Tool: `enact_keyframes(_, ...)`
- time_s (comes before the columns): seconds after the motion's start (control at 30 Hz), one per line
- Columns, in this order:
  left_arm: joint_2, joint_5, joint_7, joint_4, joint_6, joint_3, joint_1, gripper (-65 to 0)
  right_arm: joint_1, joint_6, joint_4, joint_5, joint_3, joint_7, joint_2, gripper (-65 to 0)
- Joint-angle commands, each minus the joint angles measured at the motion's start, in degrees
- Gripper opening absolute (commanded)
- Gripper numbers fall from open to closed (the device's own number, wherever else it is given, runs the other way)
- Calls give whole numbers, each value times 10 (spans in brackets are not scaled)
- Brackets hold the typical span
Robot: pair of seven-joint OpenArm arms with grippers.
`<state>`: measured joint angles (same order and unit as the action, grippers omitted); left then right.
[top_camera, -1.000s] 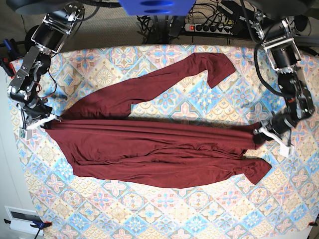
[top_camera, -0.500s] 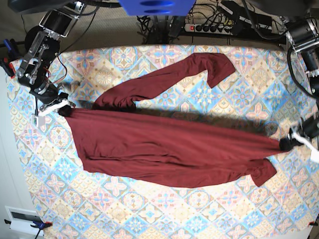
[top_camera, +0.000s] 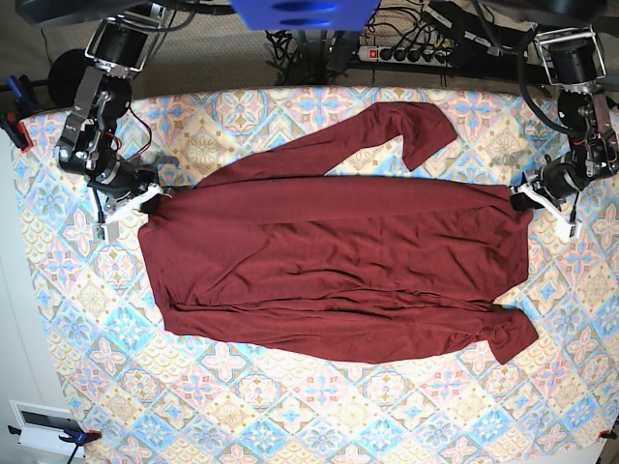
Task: Layout the t-shirt on the table in an organized manner, then fold the t-shirt properly
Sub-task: 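Pull the grasped fabric with the left gripper to flatten the shirt, then drag the shirt body with both grippers away from each other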
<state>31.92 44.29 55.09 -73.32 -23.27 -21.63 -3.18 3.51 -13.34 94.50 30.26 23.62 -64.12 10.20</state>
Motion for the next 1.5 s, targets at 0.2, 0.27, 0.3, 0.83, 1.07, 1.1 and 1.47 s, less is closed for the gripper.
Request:
enact_keyframes(0.2,45,-6,46,-11,1,-10,-13,-611,3,-3,14,6,4,12,7,-649)
enact_keyframes(0.27,49,-5,59,-13,1,-15,-13,-553,18,-3,30,6,4,12,7,-617)
enact_keyframes(0.3,50,-5,63,-13,0,-27,-13,-520,23,-2,44,6,5,12,7,-591)
enact_keyframes(0.83,14,81,94,-8,3,-138,107,-365,-119,-2,54,-38,-64,32,50,-446)
enact_keyframes(1.07,-80,-101,93,-8,3,-137,205,-365,-254,-3,-120,-68,-231,120,82,-446)
enact_keyframes(1.1,-92,-129,88,-8,3,-137,215,-365,-268,-3,-155,-69,-253,138,86,-446)
enact_keyframes(1.47,-157,-268,-12,-8,3,-123,226,-365,-408,-3,-465,-72,-402,301,87,-443)
